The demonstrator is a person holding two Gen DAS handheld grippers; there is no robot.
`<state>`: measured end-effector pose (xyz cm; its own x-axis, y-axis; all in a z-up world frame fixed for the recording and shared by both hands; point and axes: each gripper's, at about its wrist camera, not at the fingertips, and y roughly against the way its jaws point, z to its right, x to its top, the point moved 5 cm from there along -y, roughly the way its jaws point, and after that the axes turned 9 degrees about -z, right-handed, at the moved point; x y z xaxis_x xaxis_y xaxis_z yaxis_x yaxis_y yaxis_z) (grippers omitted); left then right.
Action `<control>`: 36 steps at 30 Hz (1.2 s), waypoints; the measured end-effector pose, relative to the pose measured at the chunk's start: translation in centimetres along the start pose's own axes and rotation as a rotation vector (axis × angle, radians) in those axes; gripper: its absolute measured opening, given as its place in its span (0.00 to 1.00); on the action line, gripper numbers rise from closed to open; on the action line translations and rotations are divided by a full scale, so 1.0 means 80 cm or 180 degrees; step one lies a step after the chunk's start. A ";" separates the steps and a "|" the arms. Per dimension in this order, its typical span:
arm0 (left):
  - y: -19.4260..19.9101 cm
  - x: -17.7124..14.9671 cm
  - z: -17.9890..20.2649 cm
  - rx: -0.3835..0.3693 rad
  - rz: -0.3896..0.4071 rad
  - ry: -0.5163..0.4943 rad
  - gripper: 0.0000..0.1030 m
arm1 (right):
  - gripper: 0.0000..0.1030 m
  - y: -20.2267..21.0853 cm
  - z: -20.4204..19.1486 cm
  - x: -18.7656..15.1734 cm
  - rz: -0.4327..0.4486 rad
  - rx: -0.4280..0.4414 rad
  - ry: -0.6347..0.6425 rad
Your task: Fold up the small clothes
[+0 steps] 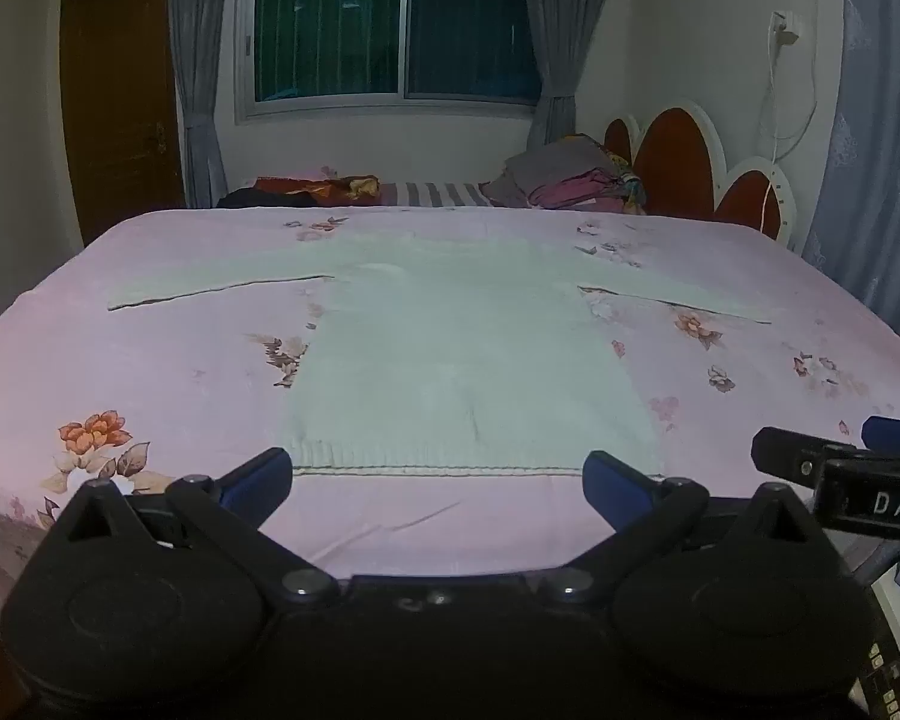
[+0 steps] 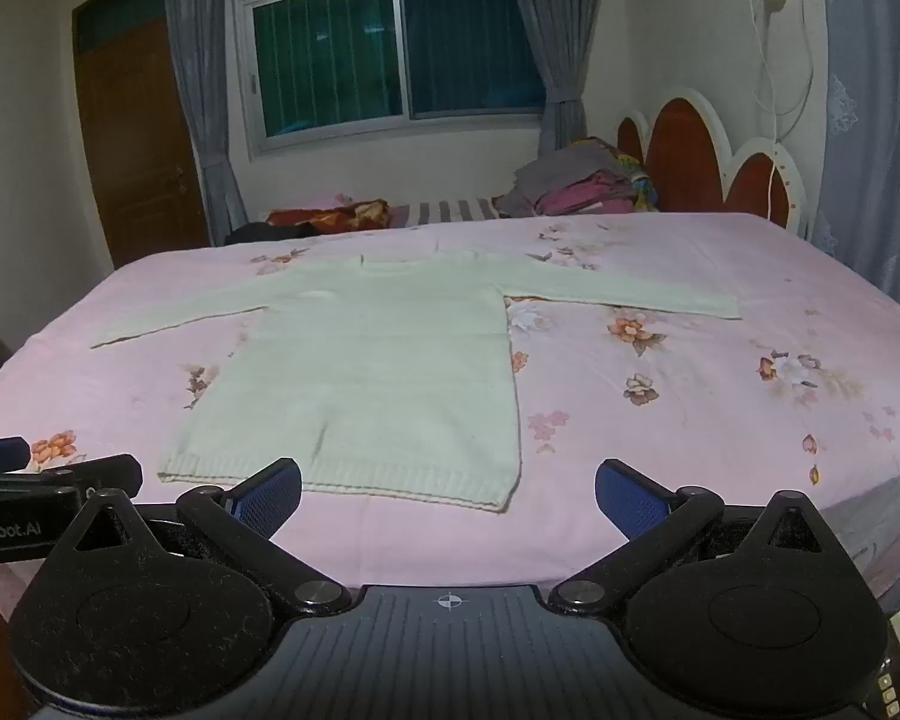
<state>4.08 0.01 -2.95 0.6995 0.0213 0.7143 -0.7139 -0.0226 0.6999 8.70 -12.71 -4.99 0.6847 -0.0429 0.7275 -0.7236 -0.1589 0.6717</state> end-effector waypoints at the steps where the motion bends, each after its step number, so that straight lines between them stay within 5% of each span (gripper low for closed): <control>1: 0.000 0.000 0.000 -0.0021 -0.0001 0.0008 1.00 | 1.00 0.000 0.000 0.000 0.0007 -0.0006 0.0007; 36: 0.006 0.000 -0.003 -0.0054 0.0024 0.0021 1.00 | 1.00 0.008 -0.009 -0.001 0.0022 -0.0008 0.0007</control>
<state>3.71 0.26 -2.60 0.6940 0.0279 0.7194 -0.7196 -0.0057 0.6944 8.12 -12.12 -4.49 0.6796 -0.0419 0.7324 -0.7285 -0.1562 0.6670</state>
